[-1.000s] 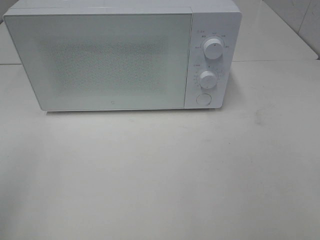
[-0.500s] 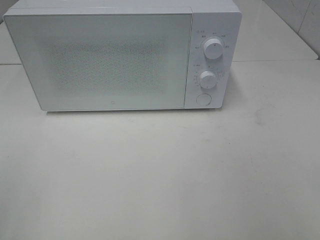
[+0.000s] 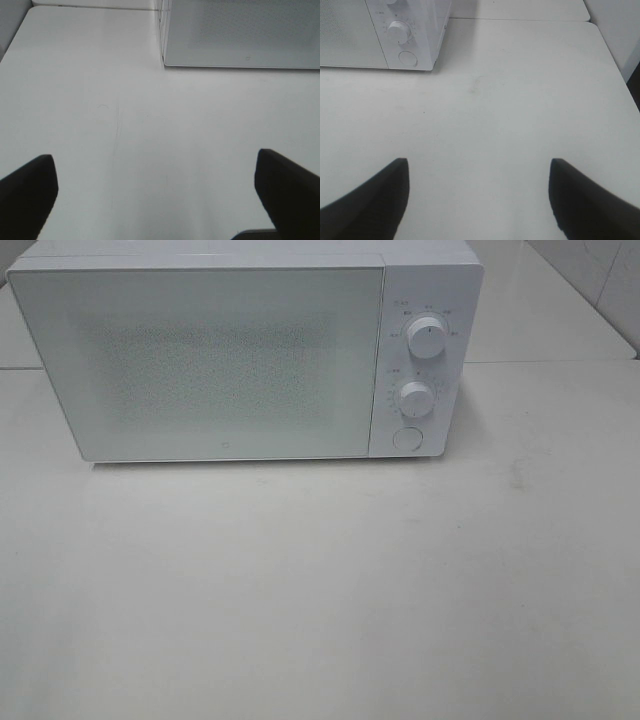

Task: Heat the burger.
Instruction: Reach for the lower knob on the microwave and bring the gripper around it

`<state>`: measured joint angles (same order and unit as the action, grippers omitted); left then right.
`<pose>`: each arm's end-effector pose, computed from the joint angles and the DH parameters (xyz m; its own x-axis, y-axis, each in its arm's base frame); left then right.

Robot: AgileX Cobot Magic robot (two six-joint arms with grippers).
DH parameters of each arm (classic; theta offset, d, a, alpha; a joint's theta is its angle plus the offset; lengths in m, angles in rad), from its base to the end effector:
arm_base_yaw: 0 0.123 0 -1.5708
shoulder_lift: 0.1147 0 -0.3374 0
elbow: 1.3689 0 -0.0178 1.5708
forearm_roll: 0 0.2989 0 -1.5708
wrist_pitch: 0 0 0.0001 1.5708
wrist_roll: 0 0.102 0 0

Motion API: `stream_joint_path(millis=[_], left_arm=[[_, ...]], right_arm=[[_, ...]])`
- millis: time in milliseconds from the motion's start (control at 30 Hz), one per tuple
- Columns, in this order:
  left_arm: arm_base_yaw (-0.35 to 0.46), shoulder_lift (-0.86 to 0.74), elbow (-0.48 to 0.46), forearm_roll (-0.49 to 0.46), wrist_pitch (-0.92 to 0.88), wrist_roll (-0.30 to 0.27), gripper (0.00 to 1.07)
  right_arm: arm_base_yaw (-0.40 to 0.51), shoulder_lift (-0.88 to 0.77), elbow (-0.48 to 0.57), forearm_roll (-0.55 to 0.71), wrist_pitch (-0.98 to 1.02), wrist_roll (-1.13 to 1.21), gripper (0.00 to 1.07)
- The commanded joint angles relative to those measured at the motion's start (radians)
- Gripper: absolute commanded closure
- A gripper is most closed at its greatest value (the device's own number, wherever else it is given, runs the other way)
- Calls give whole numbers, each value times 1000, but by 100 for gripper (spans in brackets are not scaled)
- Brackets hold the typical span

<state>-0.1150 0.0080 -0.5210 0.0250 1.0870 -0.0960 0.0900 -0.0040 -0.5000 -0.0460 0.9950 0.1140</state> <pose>-0.0079 0.0032 0.3000 -0.4710 -0.0304 -0.8816 0.0558 0.9964 -0.0642 -0.0030 -0.0042 0.3016 -0.3942 0.0535 -0.9175 -0.0195 0.9976 0.0666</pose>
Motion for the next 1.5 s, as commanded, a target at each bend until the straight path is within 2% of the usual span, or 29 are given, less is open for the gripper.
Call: stream_joint_path(millis=[33, 133, 533, 600, 900, 967, 1067, 1133, 1233, 1300, 1500], left_arm=[[51, -35, 2, -7, -15, -7, 6], [97, -35, 2, -9, -15, -8, 6], [104, -35, 2, -10, -15, -5, 6], [104, -35, 2, -10, -15, -5, 6], [104, -35, 2, -10, -15, -5, 6], [104, -35, 2, -10, -15, -5, 6], [104, -35, 2, -10, -15, -5, 6], [104, -35, 2, -10, -15, -5, 6], [104, -35, 2, -10, -15, -5, 6], [104, -35, 2, -10, -15, -5, 6], [104, -35, 2, -10, -15, -5, 6]], right_arm=[[-3, -17, -18, -3, -28, 13, 32], [-3, 13, -34, -1, -87, 33, 32], [-3, 236, -31, -10, -327, 56, 32], [-3, 321, -31, -12, -445, 56, 32], [-3, 461, -31, -4, -620, 56, 32], [-3, 546, -31, -4, -699, 56, 32], [-3, 569, -31, -4, -720, 56, 32], [-3, 658, -31, -2, -784, 74, 32], [-3, 684, -31, -2, -803, 83, 32], [-3, 781, -31, -2, -883, 92, 32], [-3, 896, -31, -3, -981, 92, 32]])
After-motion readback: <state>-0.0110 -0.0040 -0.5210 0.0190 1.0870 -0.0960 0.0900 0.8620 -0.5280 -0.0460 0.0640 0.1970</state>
